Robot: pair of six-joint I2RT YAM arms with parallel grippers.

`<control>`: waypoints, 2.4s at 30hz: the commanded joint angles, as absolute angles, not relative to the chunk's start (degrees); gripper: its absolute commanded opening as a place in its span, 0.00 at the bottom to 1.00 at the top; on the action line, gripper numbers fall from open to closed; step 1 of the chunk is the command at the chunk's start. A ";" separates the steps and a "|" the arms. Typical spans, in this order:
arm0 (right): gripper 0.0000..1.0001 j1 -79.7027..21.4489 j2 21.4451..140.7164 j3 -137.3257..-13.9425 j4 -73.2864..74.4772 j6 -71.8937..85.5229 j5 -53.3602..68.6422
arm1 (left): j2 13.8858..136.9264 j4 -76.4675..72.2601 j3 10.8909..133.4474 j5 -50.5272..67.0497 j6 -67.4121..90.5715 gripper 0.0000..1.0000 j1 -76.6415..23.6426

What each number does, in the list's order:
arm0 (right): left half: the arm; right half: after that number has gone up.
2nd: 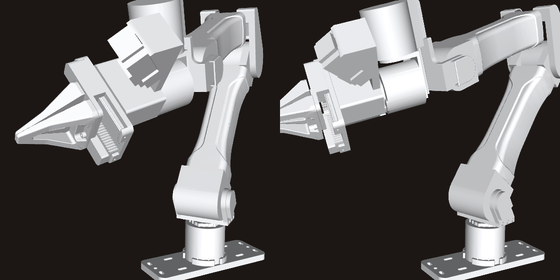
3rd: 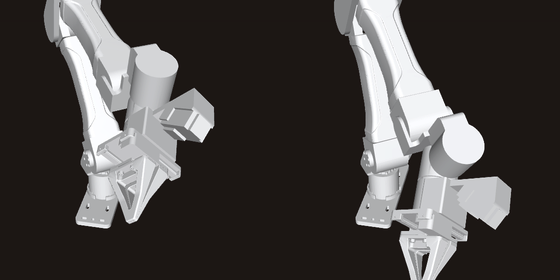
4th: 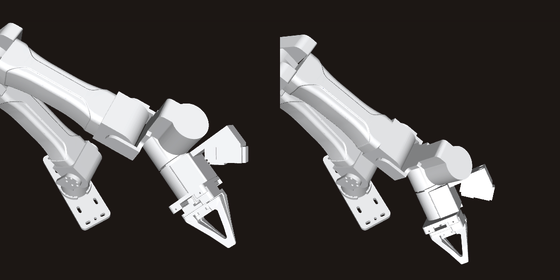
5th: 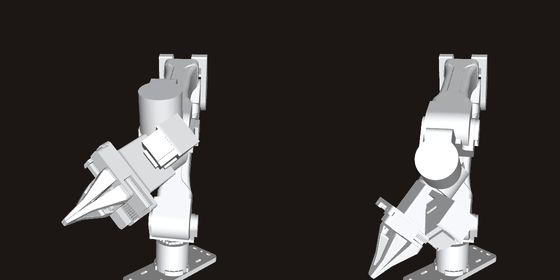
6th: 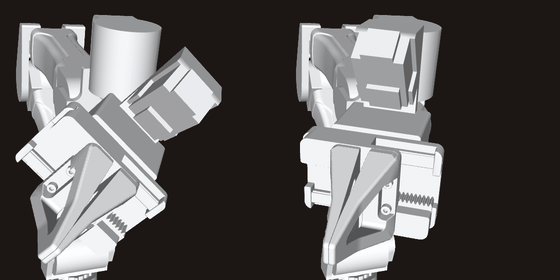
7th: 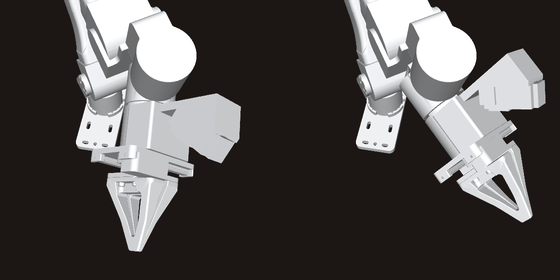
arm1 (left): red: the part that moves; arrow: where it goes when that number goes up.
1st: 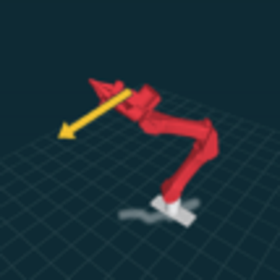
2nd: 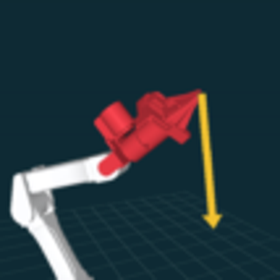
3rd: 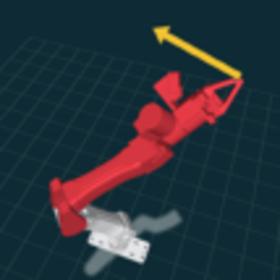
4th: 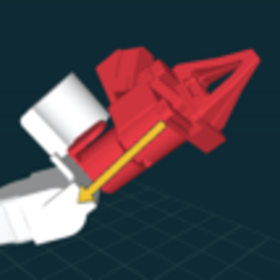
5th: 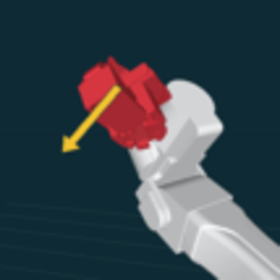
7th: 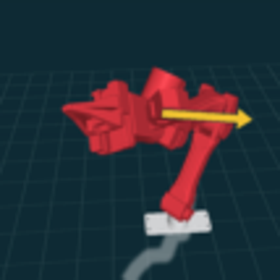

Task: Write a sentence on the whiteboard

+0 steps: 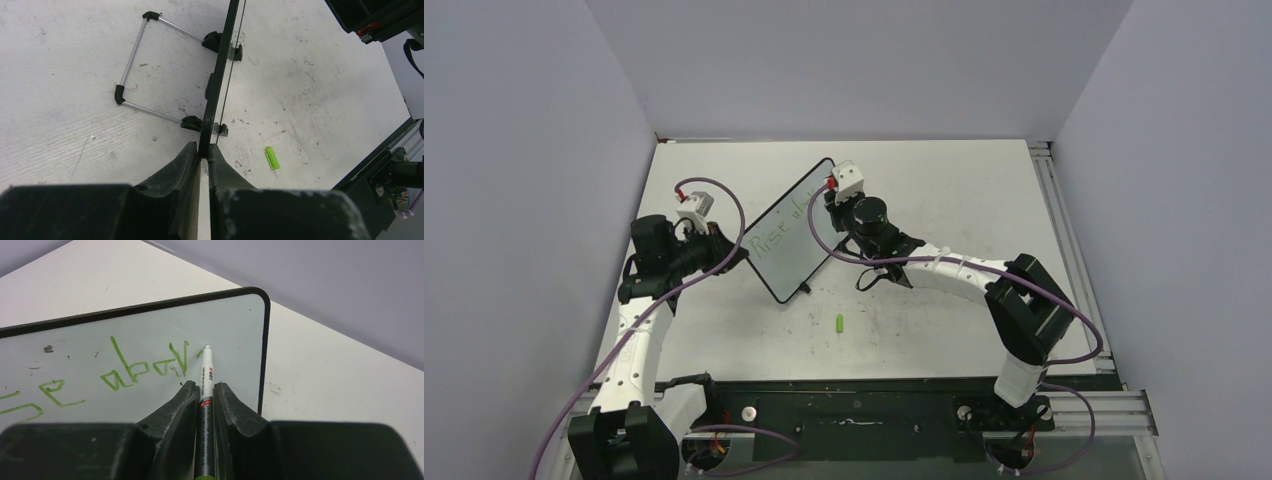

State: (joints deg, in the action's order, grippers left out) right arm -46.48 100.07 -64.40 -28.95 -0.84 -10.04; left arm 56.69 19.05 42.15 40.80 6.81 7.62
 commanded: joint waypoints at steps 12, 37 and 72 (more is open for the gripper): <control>0.05 -46.45 98.90 -65.72 -32.52 -1.58 -8.32 | 55.37 17.20 44.73 41.63 6.93 0.00 7.79; 0.05 -47.53 97.61 -63.75 -33.12 -2.25 -8.26 | 55.28 17.22 44.70 41.68 6.94 0.00 7.74; 0.05 -48.05 97.28 -62.64 -33.28 -2.57 -8.91 | 55.39 17.11 44.78 41.86 6.94 0.00 7.80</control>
State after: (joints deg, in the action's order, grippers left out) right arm -47.35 99.85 -63.09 -30.24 -2.37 -9.61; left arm 56.69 19.05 42.15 40.80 6.83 7.62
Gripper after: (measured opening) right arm 0.159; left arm 0.067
